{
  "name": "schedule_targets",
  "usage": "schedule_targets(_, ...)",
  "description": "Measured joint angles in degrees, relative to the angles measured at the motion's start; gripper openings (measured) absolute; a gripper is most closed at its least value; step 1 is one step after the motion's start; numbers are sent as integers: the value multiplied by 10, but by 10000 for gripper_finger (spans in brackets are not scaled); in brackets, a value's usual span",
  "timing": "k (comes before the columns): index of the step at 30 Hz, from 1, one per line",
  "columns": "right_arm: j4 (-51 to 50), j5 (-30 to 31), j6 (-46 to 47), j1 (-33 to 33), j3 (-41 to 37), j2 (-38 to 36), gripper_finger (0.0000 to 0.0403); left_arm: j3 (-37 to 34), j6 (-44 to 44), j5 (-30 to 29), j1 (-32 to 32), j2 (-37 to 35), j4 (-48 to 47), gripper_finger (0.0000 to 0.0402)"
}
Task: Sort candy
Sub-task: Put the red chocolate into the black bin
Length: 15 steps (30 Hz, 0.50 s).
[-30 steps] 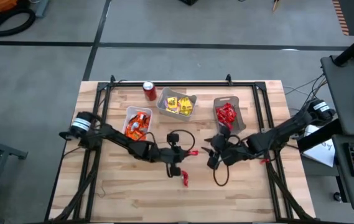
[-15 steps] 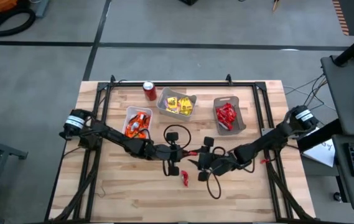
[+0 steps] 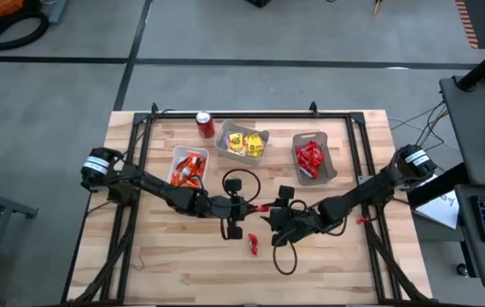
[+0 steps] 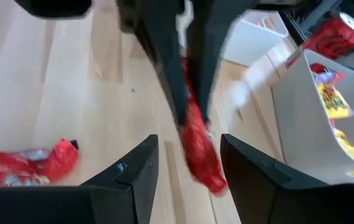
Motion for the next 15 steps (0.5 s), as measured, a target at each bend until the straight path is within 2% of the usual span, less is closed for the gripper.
schedule_targets(6,-2,0,-11,-7,-1,2,132,0,4,0,0,0,1,12)
schedule_targets(13,-2,-31,-12,-20,-1,2,27,0,3,-1,0,1,0,13)
schedule_targets(15,-3,-29,-12,-20,-1,2,20,0,-2,-1,0,1,2,16)
